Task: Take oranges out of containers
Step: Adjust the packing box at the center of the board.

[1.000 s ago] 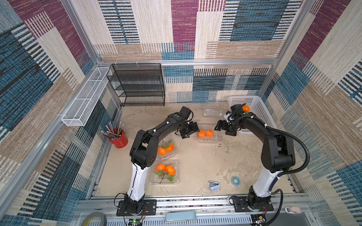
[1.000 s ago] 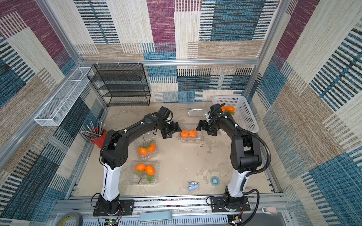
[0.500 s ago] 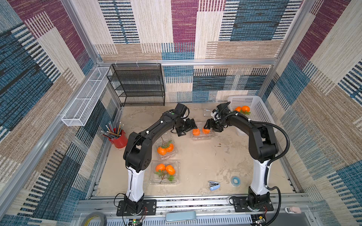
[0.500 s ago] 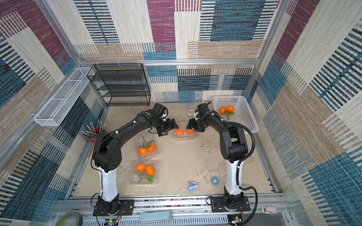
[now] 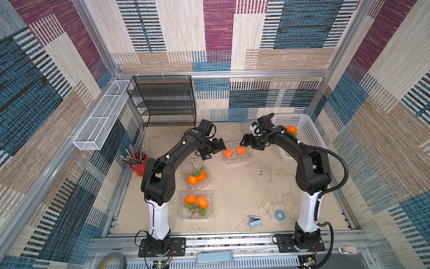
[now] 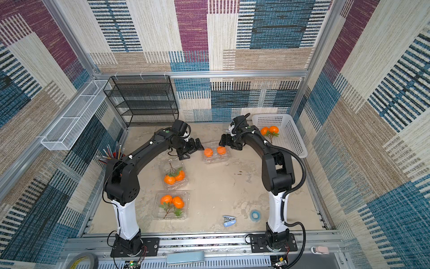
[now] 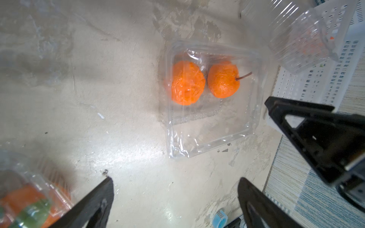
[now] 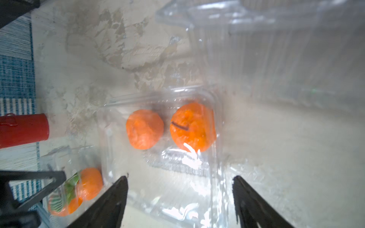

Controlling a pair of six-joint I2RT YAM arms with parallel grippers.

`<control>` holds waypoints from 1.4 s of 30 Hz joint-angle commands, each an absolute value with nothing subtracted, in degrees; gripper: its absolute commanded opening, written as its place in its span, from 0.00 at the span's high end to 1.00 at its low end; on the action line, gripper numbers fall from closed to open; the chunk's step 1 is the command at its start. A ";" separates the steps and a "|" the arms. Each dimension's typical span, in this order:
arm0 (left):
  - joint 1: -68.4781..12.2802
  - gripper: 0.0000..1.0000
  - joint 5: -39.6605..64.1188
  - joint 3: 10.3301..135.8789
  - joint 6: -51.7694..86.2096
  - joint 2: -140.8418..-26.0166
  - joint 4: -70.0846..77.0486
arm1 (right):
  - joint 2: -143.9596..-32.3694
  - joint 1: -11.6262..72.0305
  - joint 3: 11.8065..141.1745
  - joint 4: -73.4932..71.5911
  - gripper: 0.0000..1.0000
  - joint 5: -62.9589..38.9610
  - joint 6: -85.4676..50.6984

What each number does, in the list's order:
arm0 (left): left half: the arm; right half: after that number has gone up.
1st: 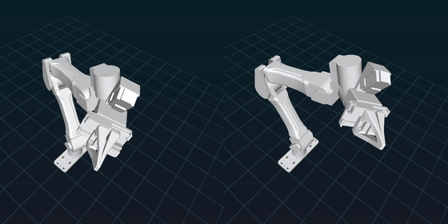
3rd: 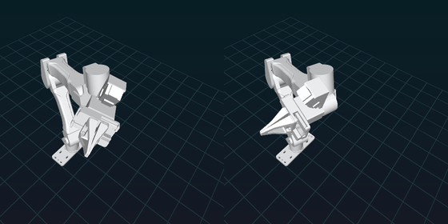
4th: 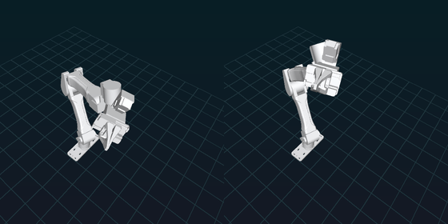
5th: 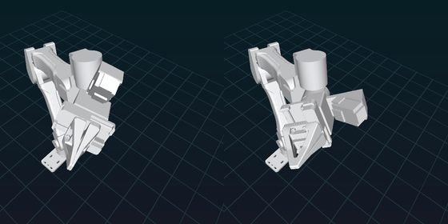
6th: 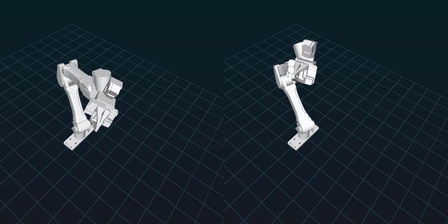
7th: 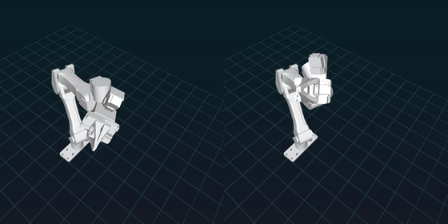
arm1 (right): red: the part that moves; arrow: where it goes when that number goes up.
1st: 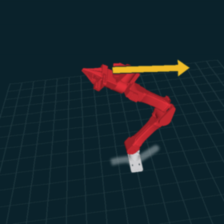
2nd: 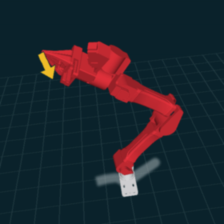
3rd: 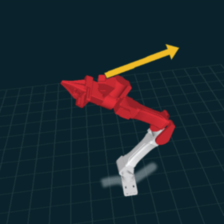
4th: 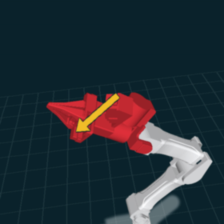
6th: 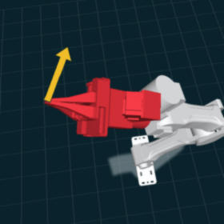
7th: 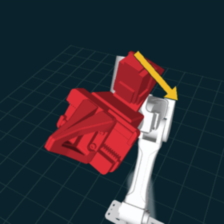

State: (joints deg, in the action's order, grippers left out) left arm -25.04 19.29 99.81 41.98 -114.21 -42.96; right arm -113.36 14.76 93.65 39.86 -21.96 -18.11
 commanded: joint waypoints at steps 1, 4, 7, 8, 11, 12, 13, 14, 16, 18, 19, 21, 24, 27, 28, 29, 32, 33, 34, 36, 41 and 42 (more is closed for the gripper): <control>-24.93 0.01 16.96 102.66 39.20 -115.39 -46.36 | -107.65 14.72 87.63 36.04 0.09 -25.43 -21.02; -24.93 0.01 15.82 107.61 37.76 -118.14 -49.28 | -101.76 14.73 79.23 31.69 0.03 -28.24 -25.01; -24.94 0.01 14.71 113.55 36.76 -121.25 -52.56 | -97.47 14.66 71.32 27.20 0.01 -30.79 -29.64; -25.02 0.01 14.43 114.85 36.52 -121.99 -52.76 | -96.48 14.64 69.54 25.95 0.00 -31.24 -30.97; -24.90 0.01 13.16 119.06 34.70 -124.23 -53.23 | -94.18 14.66 65.15 22.61 0.00 -31.54 -35.60; -24.94 0.01 12.44 120.78 33.83 -125.26 -53.51 | -93.52 14.73 63.85 20.76 0.00 -32.13 -37.44; -24.91 0.01 11.69 122.78 32.69 -126.38 -53.99 | -93.16 14.73 62.77 18.77 0.00 -32.81 -39.28; -24.80 0.01 11.30 124.64 31.63 -127.70 -54.31 | -92.93 14.67 61.82 17.14 0.00 -33.04 -40.93; -24.44 0.01 11.50 128.60 29.98 -130.46 -54.48 | -93.12 14.73 60.63 14.22 0.00 -33.29 -43.91; -23.42 0.01 12.93 131.67 31.33 -133.14 -54.39 | -94.05 14.76 60.02 13.28 0.00 -32.84 -46.76; -23.05 0.01 13.26 133.18 31.71 -134.48 -54.36 | -94.34 14.74 59.87 13.13 0.00 -32.95 -47.59; -22.98 0.01 13.89 137.88 30.57 -138.33 -53.92 | -94.53 14.77 59.66 12.13 0.00 -32.21 -47.79; -22.50 0.01 15.81 143.17 32.37 -143.37 -53.78 | -96.13 14.68 61.32 14.24 0.01 -30.23 -47.13; -22.16 0.00 18.25 144.62 33.81 -145.83 -52.68 | -97.29 14.72 63.40 16.06 0.03 -29.83 -46.33; -22.02 0.00 19.09 144.54 34.43 -146.25 -52.25 | -97.29 14.70 63.66 16.50 0.04 -29.07 -46.11; -22.02 0.00 19.79 144.52 34.82 -146.48 -51.83 | -97.57 14.76 64.23 17.33 0.04 -28.40 -45.63; -22.04 0.01 20.78 144.43 35.47 -147.18 -51.09 | -99.84 14.63 67.14 20.70 0.05 -27.07 -42.72; -22.12 0.02 20.83 144.19 35.25 -147.34 -50.93 | -100.64 14.63 67.85 21.12 0.05 -26.78 -41.83; -22.19 0.02 20.54 143.87 34.83 -147.40 -50.89 | -101.36 14.67 68.33 21.47 0.06 -26.37 -40.82; -22.37 0.02 20.14 142.08 33.68 -147.10 -50.42 | -103.23 14.59 69.45 22.14 0.06 -26.25 -39.22; -24.10 0.03 20.48 133.91 32.29 -143.26 -47.99 | -106.42 14.49 72.50 26.23 0.09 -26.38 -35.78; -24.55 0.03 20.47 133.16 31.86 -142.72 -47.94 | -106.39 14.49 72.59 26.17 0.10 -26.40 -35.32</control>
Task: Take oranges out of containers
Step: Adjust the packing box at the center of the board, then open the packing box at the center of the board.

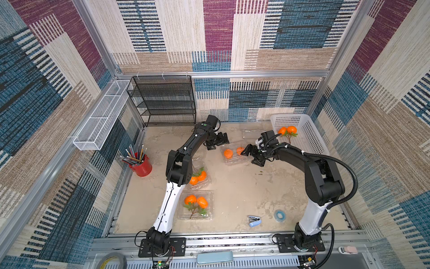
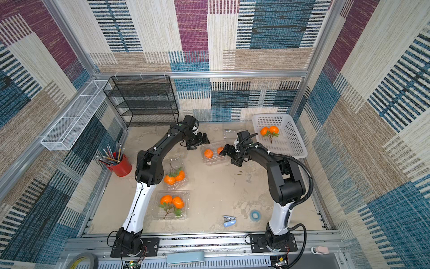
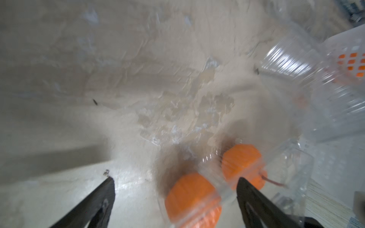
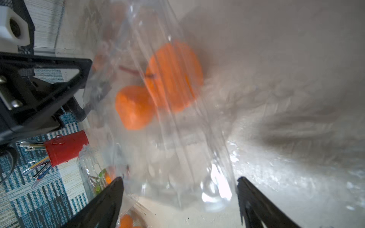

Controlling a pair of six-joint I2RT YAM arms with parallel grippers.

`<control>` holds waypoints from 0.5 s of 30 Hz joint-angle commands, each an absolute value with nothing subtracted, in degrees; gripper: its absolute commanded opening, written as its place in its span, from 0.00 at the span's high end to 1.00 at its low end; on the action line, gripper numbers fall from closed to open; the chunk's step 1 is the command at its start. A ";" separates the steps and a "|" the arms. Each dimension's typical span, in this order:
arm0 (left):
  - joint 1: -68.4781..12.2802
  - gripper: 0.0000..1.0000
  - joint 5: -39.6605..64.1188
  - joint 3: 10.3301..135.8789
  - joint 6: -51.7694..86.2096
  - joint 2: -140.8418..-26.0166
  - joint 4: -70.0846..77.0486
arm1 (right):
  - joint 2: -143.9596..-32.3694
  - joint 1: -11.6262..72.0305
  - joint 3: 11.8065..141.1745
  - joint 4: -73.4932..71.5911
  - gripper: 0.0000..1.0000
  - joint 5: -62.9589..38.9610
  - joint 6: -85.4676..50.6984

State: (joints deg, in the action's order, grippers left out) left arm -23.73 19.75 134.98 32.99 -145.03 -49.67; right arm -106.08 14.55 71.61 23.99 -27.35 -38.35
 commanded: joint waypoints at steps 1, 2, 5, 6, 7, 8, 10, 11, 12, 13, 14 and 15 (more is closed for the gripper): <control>-24.98 0.04 20.47 132.32 31.28 -142.26 -47.94 | -106.27 14.46 72.30 25.66 0.10 -26.49 -35.08; -25.24 0.04 20.43 131.14 31.17 -141.72 -47.97 | -106.18 14.45 71.91 25.19 0.10 -26.67 -34.98; -25.74 0.05 20.24 126.41 32.07 -139.16 -47.98 | -106.85 14.47 72.26 25.50 0.12 -27.97 -33.97; -25.89 0.05 19.94 124.72 32.32 -138.13 -47.93 | -106.93 14.50 72.57 25.80 0.12 -28.04 -33.39; -26.08 0.05 19.70 122.60 32.64 -136.76 -47.64 | -106.92 14.47 72.84 26.22 0.12 -27.84 -32.57; -26.19 0.05 19.89 120.15 32.93 -135.30 -46.99 | -106.79 14.50 72.94 26.44 0.12 -27.69 -32.13; -26.28 0.05 20.59 116.04 33.69 -132.68 -45.37 | -106.73 14.44 73.02 26.62 0.12 -27.90 -31.63; -26.23 0.05 20.82 114.35 33.83 -131.52 -45.08 | -106.94 14.36 73.21 26.63 0.12 -28.43 -31.48; -26.23 0.05 20.79 113.29 33.79 -130.58 -45.12 | -107.01 14.27 73.38 26.63 0.12 -28.89 -31.47; -26.19 0.05 20.90 112.37 33.67 -129.59 -45.17 | -106.91 14.28 73.38 26.50 0.12 -29.39 -31.68; -26.11 0.04 20.88 111.62 33.66 -128.64 -45.18 | -106.60 14.00 73.12 26.15 0.11 -29.95 -32.03; -26.02 0.04 20.94 111.16 33.71 -127.93 -45.18 | -106.08 13.75 72.59 25.38 0.09 -30.72 -32.45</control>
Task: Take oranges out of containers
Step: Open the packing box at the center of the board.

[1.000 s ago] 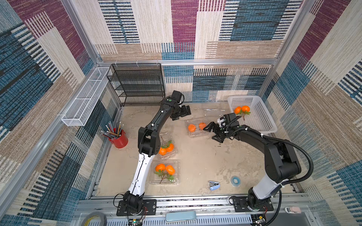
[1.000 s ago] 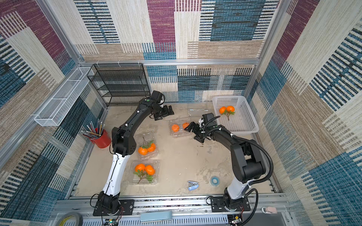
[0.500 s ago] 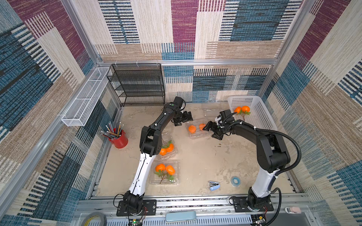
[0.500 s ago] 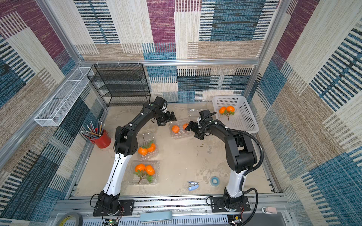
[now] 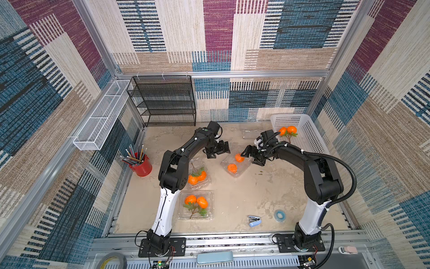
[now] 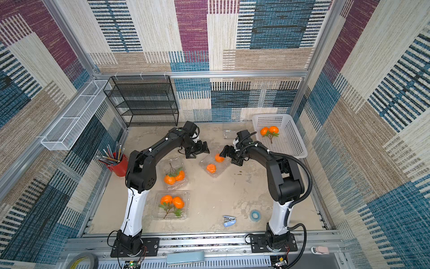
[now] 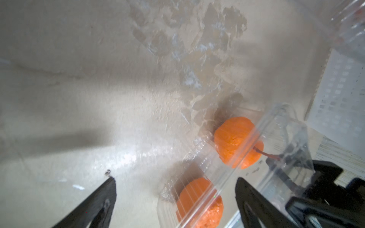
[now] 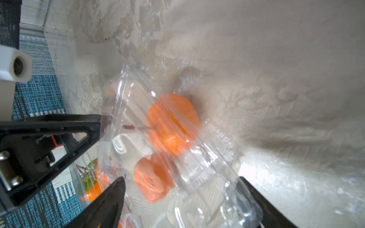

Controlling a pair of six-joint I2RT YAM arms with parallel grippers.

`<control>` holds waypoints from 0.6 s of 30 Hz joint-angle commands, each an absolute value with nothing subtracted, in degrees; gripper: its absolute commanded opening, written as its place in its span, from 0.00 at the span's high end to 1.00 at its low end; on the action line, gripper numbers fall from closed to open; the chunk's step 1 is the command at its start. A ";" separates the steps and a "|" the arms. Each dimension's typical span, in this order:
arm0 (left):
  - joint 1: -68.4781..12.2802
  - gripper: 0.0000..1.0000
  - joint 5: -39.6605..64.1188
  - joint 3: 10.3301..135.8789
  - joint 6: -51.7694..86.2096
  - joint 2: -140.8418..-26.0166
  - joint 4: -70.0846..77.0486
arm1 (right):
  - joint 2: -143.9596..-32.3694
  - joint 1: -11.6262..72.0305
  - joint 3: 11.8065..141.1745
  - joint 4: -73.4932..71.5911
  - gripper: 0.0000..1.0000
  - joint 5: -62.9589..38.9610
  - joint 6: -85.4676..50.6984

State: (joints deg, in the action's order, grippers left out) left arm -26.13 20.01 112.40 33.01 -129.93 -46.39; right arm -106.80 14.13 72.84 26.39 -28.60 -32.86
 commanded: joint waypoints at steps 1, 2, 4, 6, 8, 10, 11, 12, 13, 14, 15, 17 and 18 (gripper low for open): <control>-25.92 0.03 21.17 110.92 33.68 -127.32 -45.46 | -105.14 13.56 71.61 24.19 0.08 -31.48 -33.05; -25.76 0.03 21.18 111.08 33.81 -126.94 -46.15 | -104.00 13.23 70.41 23.07 0.06 -31.86 -33.46; -25.66 0.01 21.43 111.28 34.31 -126.44 -47.42 | -101.73 12.65 68.01 20.95 0.03 -32.29 -34.20; -25.52 0.01 22.19 110.55 34.53 -125.87 -47.54 | -99.42 12.09 64.73 17.62 0.01 -34.06 -35.38; -25.45 0.01 24.53 110.47 34.09 -125.60 -47.49 | -97.15 11.87 60.80 12.65 0.01 -36.97 -37.41; -25.32 0.01 26.89 110.14 34.18 -125.36 -47.53 | -95.46 12.11 57.25 8.01 0.02 -40.08 -39.62; -25.29 0.01 27.59 109.64 34.57 -124.97 -47.46 | -94.68 12.29 55.52 6.03 0.02 -41.37 -41.12; -25.30 0.01 28.11 109.16 34.93 -124.71 -47.34 | -94.07 12.52 54.27 4.18 0.02 -42.41 -42.18; -25.16 0.01 28.93 108.49 35.31 -124.27 -46.77 | -93.45 12.91 52.90 2.14 0.02 -43.28 -43.23; -25.08 0.01 29.73 107.55 35.68 -123.85 -45.82 | -92.95 13.31 52.15 0.85 0.02 -43.57 -43.70; -24.99 0.01 30.77 106.36 36.41 -123.35 -44.52 | -92.52 13.73 51.32 -0.52 0.02 -43.89 -44.16; -24.50 0.01 34.29 104.17 38.06 -122.88 -41.82 | -92.22 14.27 49.77 -3.61 0.02 -44.70 -46.12; -24.36 0.01 35.99 103.27 38.95 -122.79 -40.76 | -92.13 14.41 49.14 -4.89 0.02 -44.91 -47.28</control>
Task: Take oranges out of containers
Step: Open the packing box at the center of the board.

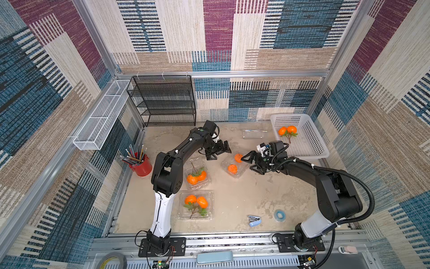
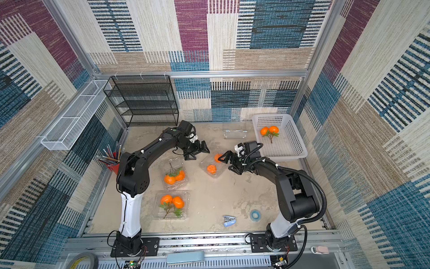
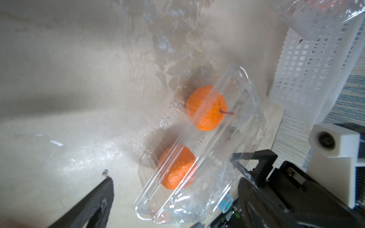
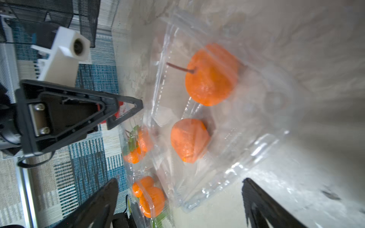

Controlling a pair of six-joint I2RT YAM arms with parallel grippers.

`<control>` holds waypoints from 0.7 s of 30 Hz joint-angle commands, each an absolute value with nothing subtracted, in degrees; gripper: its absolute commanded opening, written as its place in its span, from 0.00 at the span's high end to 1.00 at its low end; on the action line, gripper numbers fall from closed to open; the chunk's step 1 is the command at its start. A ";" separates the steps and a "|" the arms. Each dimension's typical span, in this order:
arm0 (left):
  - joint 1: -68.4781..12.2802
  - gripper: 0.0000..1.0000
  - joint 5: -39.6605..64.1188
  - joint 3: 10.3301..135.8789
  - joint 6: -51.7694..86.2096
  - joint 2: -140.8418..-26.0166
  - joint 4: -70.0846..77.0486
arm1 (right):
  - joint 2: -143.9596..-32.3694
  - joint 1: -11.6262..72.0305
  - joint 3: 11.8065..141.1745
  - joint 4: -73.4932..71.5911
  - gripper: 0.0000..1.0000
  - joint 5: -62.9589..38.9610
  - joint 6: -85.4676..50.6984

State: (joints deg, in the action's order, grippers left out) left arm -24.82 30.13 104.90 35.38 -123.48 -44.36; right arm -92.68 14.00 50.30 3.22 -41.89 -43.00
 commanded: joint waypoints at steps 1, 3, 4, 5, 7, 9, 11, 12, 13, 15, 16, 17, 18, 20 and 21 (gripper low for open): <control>-24.22 0.01 37.20 102.44 39.83 -122.79 -40.00 | -91.98 14.65 48.62 -5.70 0.02 -44.91 -48.14; -24.10 0.01 38.54 101.18 40.75 -122.66 -38.78 | -91.68 14.98 47.76 -7.28 0.02 -44.91 -49.24; -24.20 0.01 38.90 100.81 40.94 -122.55 -38.40 | -91.59 15.12 47.41 -7.65 0.02 -44.91 -49.46; -24.21 0.01 39.16 100.57 40.88 -122.53 -38.24 | -91.63 15.20 47.22 -7.85 0.02 -44.91 -49.77; -24.17 0.01 39.29 100.21 40.79 -122.70 -38.28 | -91.45 15.41 46.15 -9.55 0.02 -45.32 -50.80; -24.00 0.01 39.29 99.89 41.18 -122.76 -37.98 | -91.23 15.48 45.71 -10.78 0.02 -45.81 -51.65; -24.05 0.01 39.46 99.34 42.00 -122.64 -37.08 | -90.98 15.52 45.75 -10.99 0.01 -45.95 -51.86; -24.00 0.01 39.57 99.19 42.26 -122.65 -36.61 | -90.92 15.49 45.76 -10.99 0.02 -45.81 -52.02; -23.96 0.01 39.54 99.16 42.43 -122.70 -36.49 | -90.97 15.54 45.73 -11.11 0.02 -45.79 -52.20; -23.99 0.01 39.57 99.23 42.69 -123.01 -36.43 | -91.31 15.50 45.29 -12.62 0.02 -46.35 -53.22; -23.95 0.01 39.70 99.23 42.72 -123.20 -36.47 | -91.40 15.52 45.23 -13.30 0.02 -46.41 -53.56; -23.86 0.01 39.78 99.23 42.93 -123.33 -36.52 | -91.56 15.54 45.34 -13.57 0.01 -46.40 -53.74; -23.87 0.01 39.77 99.18 43.01 -123.33 -36.36 | -91.88 15.52 45.43 -13.84 0.02 -46.44 -53.95; -23.83 0.01 39.72 99.05 43.25 -123.31 -36.05 | -92.51 15.53 45.64 -14.44 0.01 -46.63 -54.30; -23.86 0.01 39.64 98.88 43.48 -123.35 -35.79 | -92.75 15.52 45.59 -15.08 0.01 -46.73 -54.72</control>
State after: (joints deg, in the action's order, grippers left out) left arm -23.90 38.94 99.18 42.44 -123.26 -36.97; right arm -92.18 15.44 45.39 -11.38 -45.39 -52.90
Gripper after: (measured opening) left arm 0.989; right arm 0.985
